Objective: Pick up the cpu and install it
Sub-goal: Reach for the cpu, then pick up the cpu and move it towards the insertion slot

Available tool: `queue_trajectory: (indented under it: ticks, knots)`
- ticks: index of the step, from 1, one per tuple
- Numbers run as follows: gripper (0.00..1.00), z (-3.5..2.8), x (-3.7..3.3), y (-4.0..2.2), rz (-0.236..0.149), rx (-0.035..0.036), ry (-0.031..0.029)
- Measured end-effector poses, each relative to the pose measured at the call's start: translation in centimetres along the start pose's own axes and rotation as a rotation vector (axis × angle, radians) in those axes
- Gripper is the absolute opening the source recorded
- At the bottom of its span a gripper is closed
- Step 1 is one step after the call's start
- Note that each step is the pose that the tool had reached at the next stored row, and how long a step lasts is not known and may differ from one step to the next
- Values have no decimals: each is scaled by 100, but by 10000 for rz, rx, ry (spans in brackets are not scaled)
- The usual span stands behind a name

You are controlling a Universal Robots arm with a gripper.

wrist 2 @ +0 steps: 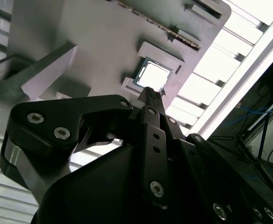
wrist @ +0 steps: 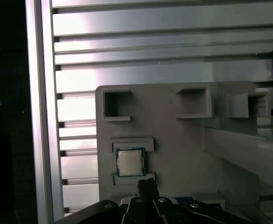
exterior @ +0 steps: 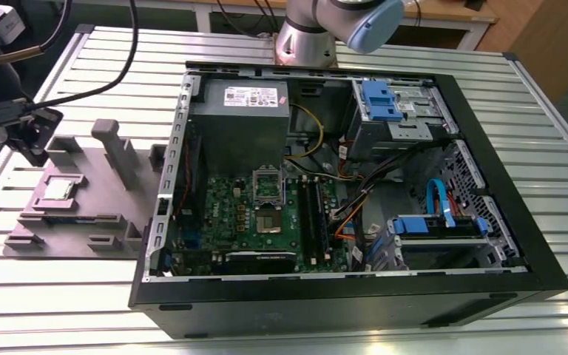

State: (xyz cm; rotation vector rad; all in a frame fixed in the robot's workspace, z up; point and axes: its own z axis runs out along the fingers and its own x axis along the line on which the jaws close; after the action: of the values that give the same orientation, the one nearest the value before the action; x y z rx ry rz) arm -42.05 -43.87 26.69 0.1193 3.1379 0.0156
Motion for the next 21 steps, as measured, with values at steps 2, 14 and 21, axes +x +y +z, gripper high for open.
queue_trajectory:
  ticks: [2,14,21]
  knots:
    - [10,11,14,-1,-1,-2,-2]
    - [10,82,34,-4,-1,-5,-35]
    - [10,88,34,-4,-1,-5,-35]
